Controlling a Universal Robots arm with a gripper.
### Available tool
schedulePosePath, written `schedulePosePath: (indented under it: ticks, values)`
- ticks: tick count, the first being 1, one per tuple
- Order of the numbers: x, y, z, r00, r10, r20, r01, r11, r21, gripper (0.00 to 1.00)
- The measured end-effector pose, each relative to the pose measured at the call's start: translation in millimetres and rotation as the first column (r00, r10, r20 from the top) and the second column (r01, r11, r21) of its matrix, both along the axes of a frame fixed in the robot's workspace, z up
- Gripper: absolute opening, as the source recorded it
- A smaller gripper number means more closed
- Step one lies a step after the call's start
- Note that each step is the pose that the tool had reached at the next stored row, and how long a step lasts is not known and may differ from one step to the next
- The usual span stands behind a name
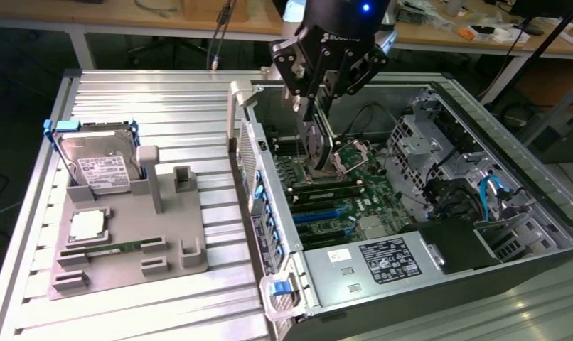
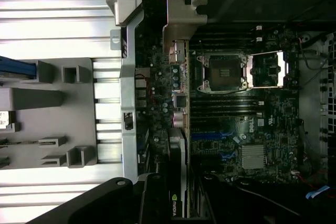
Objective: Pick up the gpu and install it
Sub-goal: 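Pick up the gpu and move the gpu toward the slot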
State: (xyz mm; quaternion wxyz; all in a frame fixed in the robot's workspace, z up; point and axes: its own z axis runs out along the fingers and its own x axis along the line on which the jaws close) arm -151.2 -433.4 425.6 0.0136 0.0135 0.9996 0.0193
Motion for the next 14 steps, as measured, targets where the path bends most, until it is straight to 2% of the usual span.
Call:
schedulePosePath:
  ticks: [14]
  values:
    - [6.0, 0.0, 0.0, 1.0000, 0.000, 0.0000, 0.000, 1.0000, 0.0000, 0.27]
